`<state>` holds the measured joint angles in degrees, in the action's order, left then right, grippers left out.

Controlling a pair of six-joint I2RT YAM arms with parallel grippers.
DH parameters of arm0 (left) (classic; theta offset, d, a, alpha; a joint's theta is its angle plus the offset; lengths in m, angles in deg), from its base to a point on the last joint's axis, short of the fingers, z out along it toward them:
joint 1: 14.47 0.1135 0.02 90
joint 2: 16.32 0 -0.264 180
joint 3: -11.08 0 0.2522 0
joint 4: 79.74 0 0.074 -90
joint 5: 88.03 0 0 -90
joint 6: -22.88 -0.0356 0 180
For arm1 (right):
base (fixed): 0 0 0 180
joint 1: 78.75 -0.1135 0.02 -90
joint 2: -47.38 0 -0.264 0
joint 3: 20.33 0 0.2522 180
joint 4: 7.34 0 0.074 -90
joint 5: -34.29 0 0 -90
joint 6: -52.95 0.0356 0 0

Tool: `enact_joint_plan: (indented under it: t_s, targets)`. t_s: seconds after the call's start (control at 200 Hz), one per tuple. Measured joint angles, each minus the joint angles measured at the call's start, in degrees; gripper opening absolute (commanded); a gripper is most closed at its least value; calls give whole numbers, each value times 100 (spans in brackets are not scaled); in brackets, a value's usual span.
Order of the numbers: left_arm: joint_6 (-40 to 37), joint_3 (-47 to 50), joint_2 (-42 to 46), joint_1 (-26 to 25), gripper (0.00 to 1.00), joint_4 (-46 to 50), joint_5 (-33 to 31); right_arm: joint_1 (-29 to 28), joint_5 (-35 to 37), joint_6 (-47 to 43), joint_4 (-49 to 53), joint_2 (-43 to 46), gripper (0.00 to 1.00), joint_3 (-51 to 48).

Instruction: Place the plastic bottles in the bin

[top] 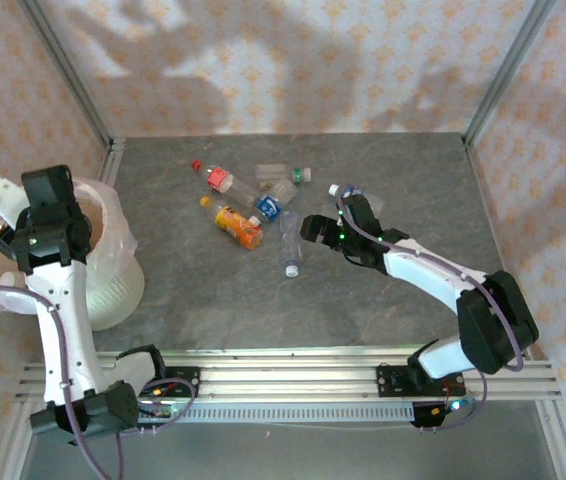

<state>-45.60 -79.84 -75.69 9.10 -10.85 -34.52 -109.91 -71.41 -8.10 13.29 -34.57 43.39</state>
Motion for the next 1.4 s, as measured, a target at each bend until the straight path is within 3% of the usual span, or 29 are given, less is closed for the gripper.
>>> enact_joint_plan:
  t_s: [0.125,0.27,0.595,0.806,1.156,1.266,1.401]
  targets:
    - [55,450,146,717,46,-4,684,0,0,0,61,-9,100,11]
    - [149,656,160,1182,53,0,1248,0,2,2,107,-24,100,13]
    - [348,706,162,1222,68,2,1532,0,-20,66,129,-177,100,76]
    - [420,520,203,1222,89,31,1663,0,-57,66,129,-203,100,83]
    - [396,118,428,1222,100,295,1871,0,-164,109,127,-372,98,195]
    - [389,92,555,1222,100,278,2562,0,-216,109,122,-407,97,195]
    - [415,68,664,1222,100,92,4006,-15,-203,105,37,-407,96,190]
